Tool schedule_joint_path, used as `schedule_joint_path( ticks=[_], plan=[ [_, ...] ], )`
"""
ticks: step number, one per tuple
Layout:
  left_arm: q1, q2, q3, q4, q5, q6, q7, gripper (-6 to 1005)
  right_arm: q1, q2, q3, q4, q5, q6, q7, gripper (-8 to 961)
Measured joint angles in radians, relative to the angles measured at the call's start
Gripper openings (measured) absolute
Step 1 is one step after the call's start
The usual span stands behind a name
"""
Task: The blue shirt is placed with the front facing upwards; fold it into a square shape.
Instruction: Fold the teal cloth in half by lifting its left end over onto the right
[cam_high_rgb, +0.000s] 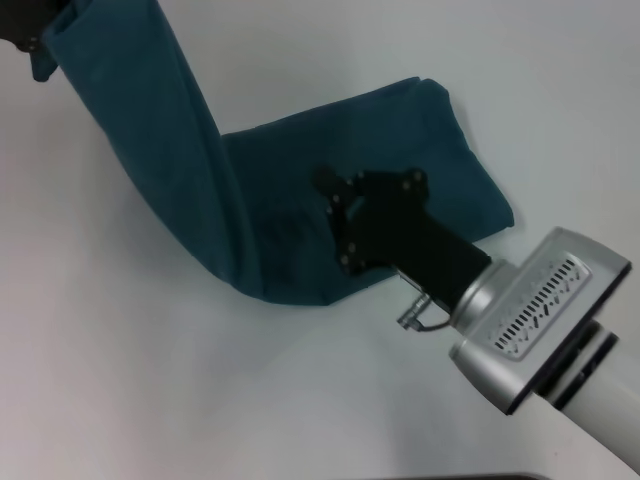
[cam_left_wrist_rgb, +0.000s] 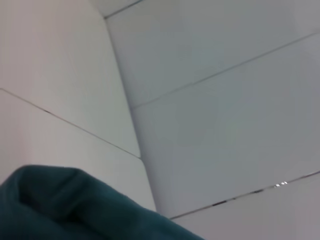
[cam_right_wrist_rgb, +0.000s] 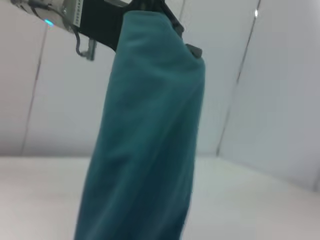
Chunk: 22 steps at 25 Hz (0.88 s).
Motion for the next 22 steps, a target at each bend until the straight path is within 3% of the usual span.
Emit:
schedule_joint_path(
  ticks=[3,6,10,13,16,19,22],
  plan=[
    [0.000,0.007,0.000,0.014,0.005,-0.013,0.002,26,-0.080,-0.020,0.050,0.102,-0.031,0.110,-0.008,3],
    [0.000,0.011,0.000,0.018,0.017,-0.027,0.004,26,-0.138,-0.053,0.105,0.247,-0.030,0.311,0.017,4],
    [-0.001,0.014,-0.001,0.024,0.029,-0.034,0.005,26,-0.158,-0.124,0.158,0.431,-0.029,0.592,0.151,5],
    [0.004,0.015,-0.001,0.024,0.029,-0.031,0.005,26,-0.157,-0.186,0.166,0.514,-0.027,0.667,0.260,5],
    [0.008,0.015,-0.001,0.025,0.029,-0.031,0.006,26,-0.184,-0.223,0.197,0.571,-0.027,0.681,0.358,6],
    [0.010,0.014,-0.001,0.026,0.029,-0.033,0.007,26,-0.209,-0.217,0.309,0.637,-0.017,0.791,0.448,6],
    [0.013,0.012,-0.001,0.023,0.029,-0.031,0.008,27,-0.183,-0.166,0.544,0.715,0.084,1.092,0.488,7]
  ],
)
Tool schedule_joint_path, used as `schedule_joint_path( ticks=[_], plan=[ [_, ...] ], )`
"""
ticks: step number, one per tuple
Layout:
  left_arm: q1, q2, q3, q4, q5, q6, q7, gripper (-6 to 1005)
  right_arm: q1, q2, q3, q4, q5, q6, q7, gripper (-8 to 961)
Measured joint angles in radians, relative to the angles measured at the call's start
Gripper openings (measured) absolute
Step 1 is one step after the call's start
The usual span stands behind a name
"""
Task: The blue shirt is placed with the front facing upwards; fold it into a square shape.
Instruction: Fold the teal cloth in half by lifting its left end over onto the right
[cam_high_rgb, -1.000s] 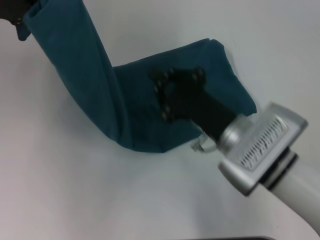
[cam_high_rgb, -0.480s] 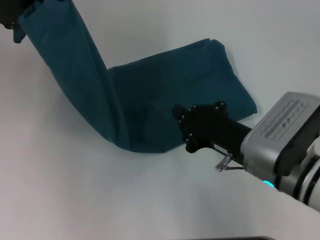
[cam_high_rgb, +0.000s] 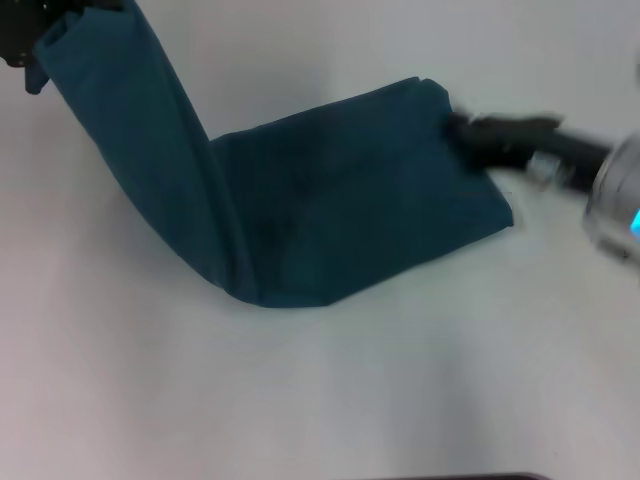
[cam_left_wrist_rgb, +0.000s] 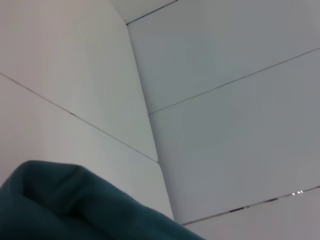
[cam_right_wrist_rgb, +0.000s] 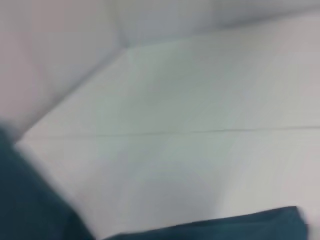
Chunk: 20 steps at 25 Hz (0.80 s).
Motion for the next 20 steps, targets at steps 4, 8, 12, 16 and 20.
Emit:
schedule_joint_path(
  ticks=[4,8,12,16,20],
  plan=[
    [0.004,-0.002,0.000,-0.002,0.000,-0.001,0.010,30,0.158,0.152,0.526,-0.067,0.323,0.624,-0.206,7],
    [0.005,-0.003,0.007,-0.003,0.004,0.000,0.023,34,0.451,0.252,1.091,-0.308,0.457,1.228,-0.455,8],
    [0.005,-0.003,0.029,-0.002,0.022,-0.004,0.034,37,0.575,0.240,1.375,-0.438,0.416,1.550,-0.552,9],
    [-0.001,-0.005,0.045,0.002,0.026,-0.005,0.039,41,0.548,0.243,1.363,-0.448,0.424,1.571,-0.655,7],
    [-0.005,-0.005,0.072,-0.001,0.027,-0.005,0.038,45,0.472,0.263,1.332,-0.447,0.491,1.533,-0.771,3]
  ],
)
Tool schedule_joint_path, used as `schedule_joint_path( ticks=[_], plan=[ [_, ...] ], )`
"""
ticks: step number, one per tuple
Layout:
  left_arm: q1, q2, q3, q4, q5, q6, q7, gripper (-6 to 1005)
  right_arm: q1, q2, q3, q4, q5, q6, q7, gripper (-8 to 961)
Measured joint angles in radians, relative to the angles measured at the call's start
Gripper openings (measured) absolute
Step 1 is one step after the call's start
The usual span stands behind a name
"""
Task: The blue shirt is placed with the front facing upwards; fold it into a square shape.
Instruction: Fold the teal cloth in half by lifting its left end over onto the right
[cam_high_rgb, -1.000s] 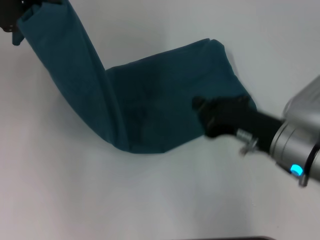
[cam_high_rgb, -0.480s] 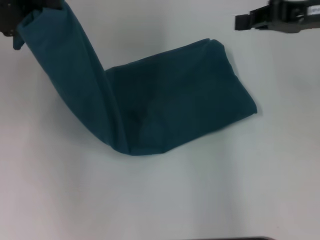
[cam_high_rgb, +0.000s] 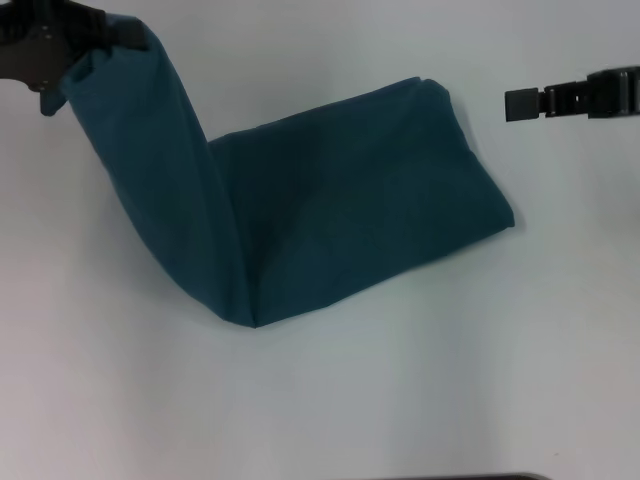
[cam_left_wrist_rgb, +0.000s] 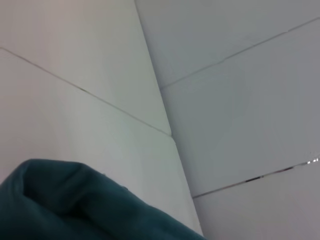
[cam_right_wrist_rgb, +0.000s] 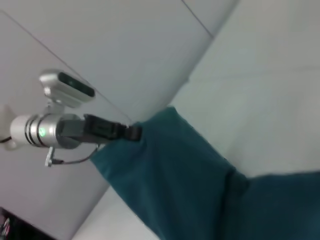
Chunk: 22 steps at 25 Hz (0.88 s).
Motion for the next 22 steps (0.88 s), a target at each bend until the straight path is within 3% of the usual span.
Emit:
schedule_joint_path(
  ticks=[7,13,18,22],
  plan=[
    [0.000,-0.007,0.015,0.005,0.001,0.000,0.010,51,-0.067,0.009,0.113,-0.141,0.046,-0.060,-0.390,6],
    [-0.008,-0.016,0.094,-0.002,0.004,-0.001,-0.006,57,-0.100,0.011,0.218,-0.237,0.052,-0.076,-0.657,9],
    [-0.040,-0.047,0.099,-0.023,0.011,-0.029,-0.034,62,-0.118,-0.003,0.269,-0.231,0.048,-0.091,-0.695,14],
    [-0.074,-0.077,0.099,-0.030,0.017,-0.043,-0.040,66,-0.133,-0.001,0.291,-0.232,0.047,-0.091,-0.711,15]
  ],
)
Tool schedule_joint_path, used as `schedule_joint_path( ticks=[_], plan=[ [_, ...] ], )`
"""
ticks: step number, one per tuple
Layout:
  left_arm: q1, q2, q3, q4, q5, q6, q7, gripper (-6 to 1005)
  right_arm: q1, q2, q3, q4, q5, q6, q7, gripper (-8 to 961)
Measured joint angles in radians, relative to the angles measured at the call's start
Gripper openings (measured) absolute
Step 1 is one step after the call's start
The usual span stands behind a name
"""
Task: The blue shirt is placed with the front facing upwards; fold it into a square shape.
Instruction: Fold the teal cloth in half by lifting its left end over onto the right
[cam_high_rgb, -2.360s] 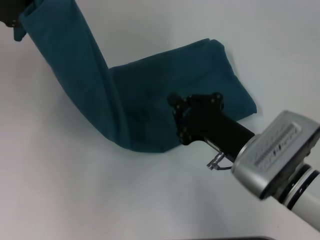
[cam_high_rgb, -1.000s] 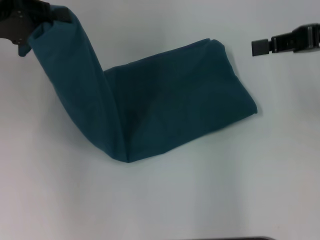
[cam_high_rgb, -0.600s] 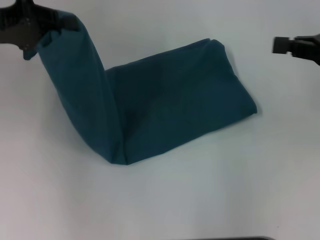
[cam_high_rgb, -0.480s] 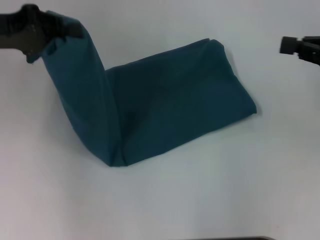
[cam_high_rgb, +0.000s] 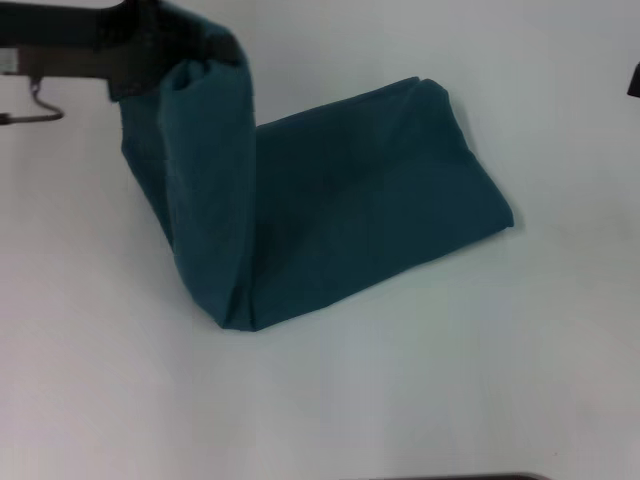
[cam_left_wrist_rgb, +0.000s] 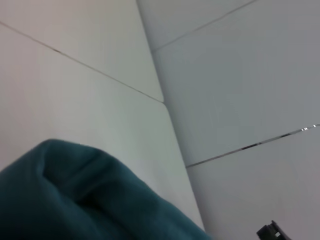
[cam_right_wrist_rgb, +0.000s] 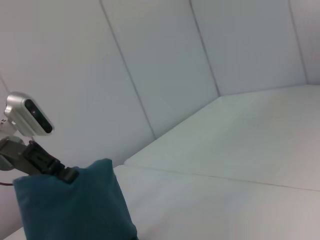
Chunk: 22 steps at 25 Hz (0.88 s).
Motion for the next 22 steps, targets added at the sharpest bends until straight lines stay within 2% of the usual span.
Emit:
schedule_joint_path(
  ticks=[4,7,13,18,22],
  plan=[
    [-0.015,-0.032,0.015,-0.023,0.016,-0.027,-0.013,69,-0.013,0.003,0.003,-0.009,-0.001,-0.007,-0.007,16],
    [-0.016,-0.064,0.056,-0.068,0.028,-0.072,-0.032,72,-0.019,0.007,0.012,-0.010,0.002,-0.009,-0.014,16],
    [-0.042,-0.105,0.128,-0.089,0.032,-0.132,-0.042,78,-0.024,0.014,0.027,-0.015,0.000,-0.017,-0.024,17],
    [-0.097,-0.125,0.186,-0.091,0.032,-0.154,-0.043,82,-0.022,0.018,0.034,-0.043,0.002,-0.021,-0.035,17],
    [-0.133,-0.129,0.224,-0.080,0.033,-0.191,-0.043,86,-0.018,0.018,0.035,-0.052,0.002,-0.022,-0.036,17]
  ],
)
